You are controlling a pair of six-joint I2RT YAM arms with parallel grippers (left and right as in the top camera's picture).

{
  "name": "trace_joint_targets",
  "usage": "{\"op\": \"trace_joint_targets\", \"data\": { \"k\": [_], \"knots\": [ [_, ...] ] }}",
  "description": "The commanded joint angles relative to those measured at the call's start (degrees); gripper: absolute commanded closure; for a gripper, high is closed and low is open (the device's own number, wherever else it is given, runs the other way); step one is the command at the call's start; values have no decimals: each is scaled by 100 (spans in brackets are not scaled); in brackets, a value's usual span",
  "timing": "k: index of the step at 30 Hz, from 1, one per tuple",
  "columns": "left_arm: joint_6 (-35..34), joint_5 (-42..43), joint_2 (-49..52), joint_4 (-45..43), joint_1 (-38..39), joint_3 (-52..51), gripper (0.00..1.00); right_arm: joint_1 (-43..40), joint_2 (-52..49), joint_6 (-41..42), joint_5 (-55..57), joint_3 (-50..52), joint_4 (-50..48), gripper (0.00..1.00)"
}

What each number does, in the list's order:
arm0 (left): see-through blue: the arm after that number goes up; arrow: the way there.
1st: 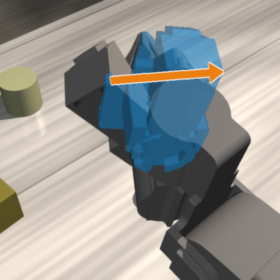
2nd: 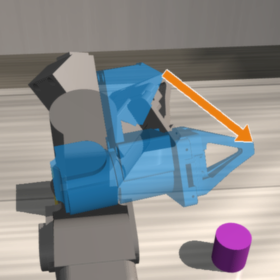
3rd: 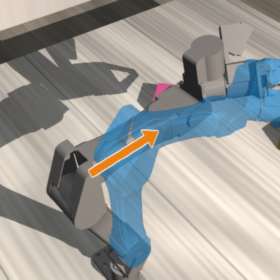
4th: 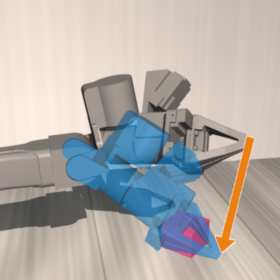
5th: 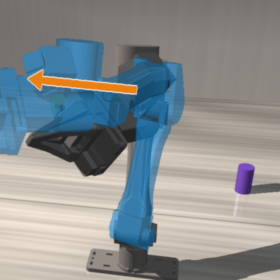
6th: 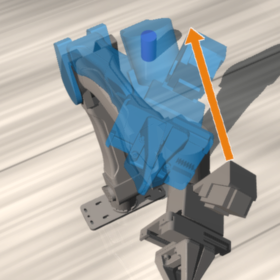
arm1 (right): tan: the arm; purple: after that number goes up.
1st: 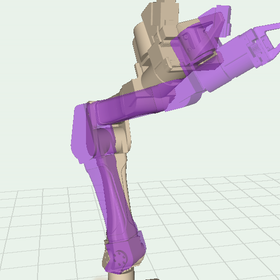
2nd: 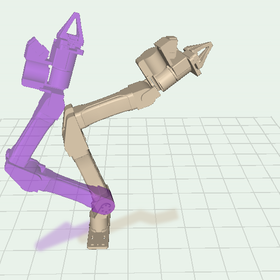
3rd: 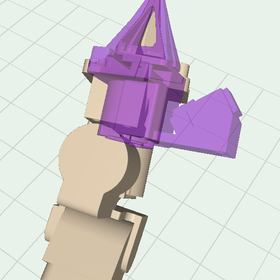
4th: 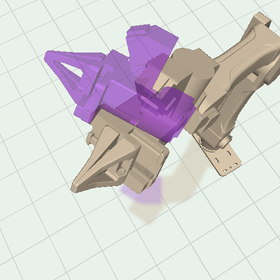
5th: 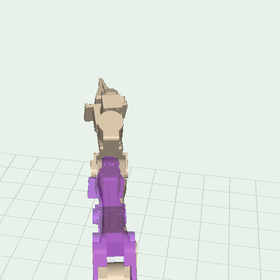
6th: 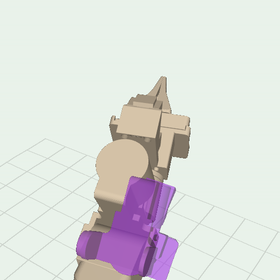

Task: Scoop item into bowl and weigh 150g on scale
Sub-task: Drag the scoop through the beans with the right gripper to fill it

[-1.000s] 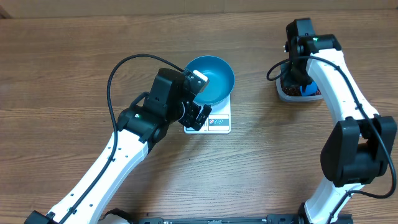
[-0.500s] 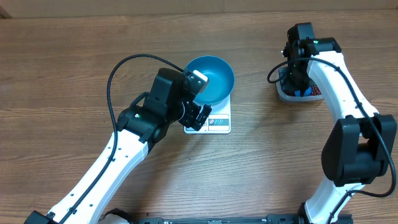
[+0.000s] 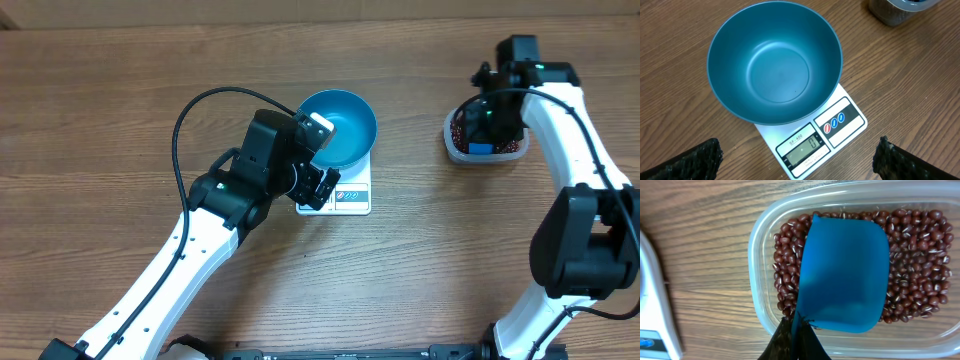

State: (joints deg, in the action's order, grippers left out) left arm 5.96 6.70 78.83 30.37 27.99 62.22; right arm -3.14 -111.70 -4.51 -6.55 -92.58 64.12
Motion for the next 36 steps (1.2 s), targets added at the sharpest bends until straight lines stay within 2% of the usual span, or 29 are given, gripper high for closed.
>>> {"op": "trace_joint_targets", "data": {
  "k": [1,17,36],
  "knots": [
    [-83,39,-9,-17,-22,-13,0,-286,-59,-11,-1294,81,-63,96],
    [-83,39,-9,-20,-22,-13,1,-953,-61,-7,-2343,144,-116,96],
    [-83,39,-9,-20,-22,-13,0,-1458,-61,-7,-2358,254,-129,96]
  ]
}}
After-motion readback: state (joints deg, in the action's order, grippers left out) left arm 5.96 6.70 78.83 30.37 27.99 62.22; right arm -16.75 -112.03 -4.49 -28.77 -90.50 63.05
